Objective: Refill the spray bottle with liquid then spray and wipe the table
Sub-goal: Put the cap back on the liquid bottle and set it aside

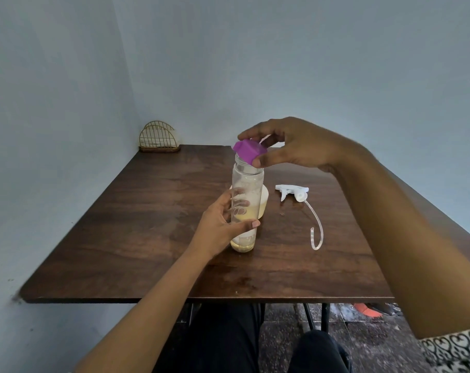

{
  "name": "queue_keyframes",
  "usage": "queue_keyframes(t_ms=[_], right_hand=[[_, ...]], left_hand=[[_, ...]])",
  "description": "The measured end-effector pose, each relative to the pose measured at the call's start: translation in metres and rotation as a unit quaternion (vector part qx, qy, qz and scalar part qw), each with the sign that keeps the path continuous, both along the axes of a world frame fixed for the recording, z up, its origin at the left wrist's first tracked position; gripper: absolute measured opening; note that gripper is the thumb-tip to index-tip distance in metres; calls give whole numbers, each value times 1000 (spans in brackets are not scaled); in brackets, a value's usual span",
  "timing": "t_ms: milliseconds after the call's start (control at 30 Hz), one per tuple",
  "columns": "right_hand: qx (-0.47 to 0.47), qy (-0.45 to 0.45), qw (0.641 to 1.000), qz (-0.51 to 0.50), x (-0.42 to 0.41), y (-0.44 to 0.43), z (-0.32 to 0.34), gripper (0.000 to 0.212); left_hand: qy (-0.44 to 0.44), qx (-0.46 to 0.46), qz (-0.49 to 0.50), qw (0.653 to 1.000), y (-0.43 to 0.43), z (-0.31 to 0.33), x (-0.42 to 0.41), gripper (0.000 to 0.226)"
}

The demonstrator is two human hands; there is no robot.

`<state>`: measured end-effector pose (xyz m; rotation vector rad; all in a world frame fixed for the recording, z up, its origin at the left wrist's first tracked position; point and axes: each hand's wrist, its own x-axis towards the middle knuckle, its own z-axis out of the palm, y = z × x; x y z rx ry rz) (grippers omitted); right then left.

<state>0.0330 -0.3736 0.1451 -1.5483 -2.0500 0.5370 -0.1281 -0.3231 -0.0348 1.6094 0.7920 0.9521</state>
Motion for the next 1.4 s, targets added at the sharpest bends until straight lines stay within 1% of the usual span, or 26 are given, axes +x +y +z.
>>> queue_keyframes(t_ms=[100,200,267,367,433,500,533,567,600,633,700,733,800,833,900,967,1000,1067,1100,1133,1167,1200,1233,1267,1333,1400], right_hand=[[-39,-76,996,38,-4,4,15,48],[-77,-170,980,76,-13,10,26,51],[-75,-222,969,74,-19,13,32,47],[-33,-293,956,11,-25,18,35,42],[-19,-312,948,-58,-34,20,29,55],[44,-366,920,-135,-41,22,19,70],[81,-372,910,-165,-40,23,15,74],[107,-357,909,-187,-36,23,15,75],[112,-327,920,-188,-30,23,17,75],[97,-287,941,-152,-22,22,21,71],[28,-215,976,-16,-6,17,29,39],[-20,-202,978,53,-3,13,32,31],[-87,-187,971,119,0,11,32,41],[-91,-187,971,120,-1,11,31,43],[-50,-210,971,98,-5,17,28,39],[-5,-249,968,39,-14,20,25,36],[14,-277,961,-4,-20,22,21,43],[71,-365,924,-89,-32,22,12,64],[107,-386,909,-117,-35,21,8,70],[138,-378,906,-128,-34,21,7,71],[146,-347,919,-113,-31,20,9,68],[121,-296,945,-70,-25,18,14,60],[69,-242,968,-12,-19,15,20,48],[5,-206,977,47,-14,12,26,37],[-77,-197,971,115,-8,9,29,37],[-54,-222,967,110,-7,15,25,36]], left_hand=[[5,1,-4,1000,0,-1,0,81],[5,0,-9,1000,1,-2,-1,75],[5,-2,-10,1000,1,-2,-1,74],[3,-2,-5,1000,0,-2,-1,76],[2,-2,-6,1000,0,-1,-1,76],[6,-1,-7,1000,0,0,-2,80],[8,-2,-7,1000,0,1,-2,83],[11,-1,-7,1000,0,1,-2,85],[15,1,-7,1000,0,2,-2,85],[17,3,-6,1000,0,2,-2,84],[19,7,-4,1000,0,2,-2,80],[19,8,-4,1000,0,2,-2,77],[19,6,-7,1000,0,2,-3,76],[18,4,-9,1000,-1,3,-3,77],[13,-2,-8,1000,-2,4,-2,83],[10,-2,-3,1000,-3,4,-2,85],[11,-1,-3,1000,-3,4,-2,85],[15,0,-3,1000,-3,4,-2,82],[16,0,-4,1000,-2,4,-2,79],[14,-2,-6,1000,-1,4,-3,76],[13,-5,-7,1000,-1,4,-3,74],[12,-7,-8,1000,-1,4,-3,73],[10,-7,-9,1000,-1,4,-3,73],[10,-7,-9,1000,-1,4,-2,73],[9,-7,-8,1000,-1,4,-2,73],[7,-8,-7,1000,0,3,-2,73]])
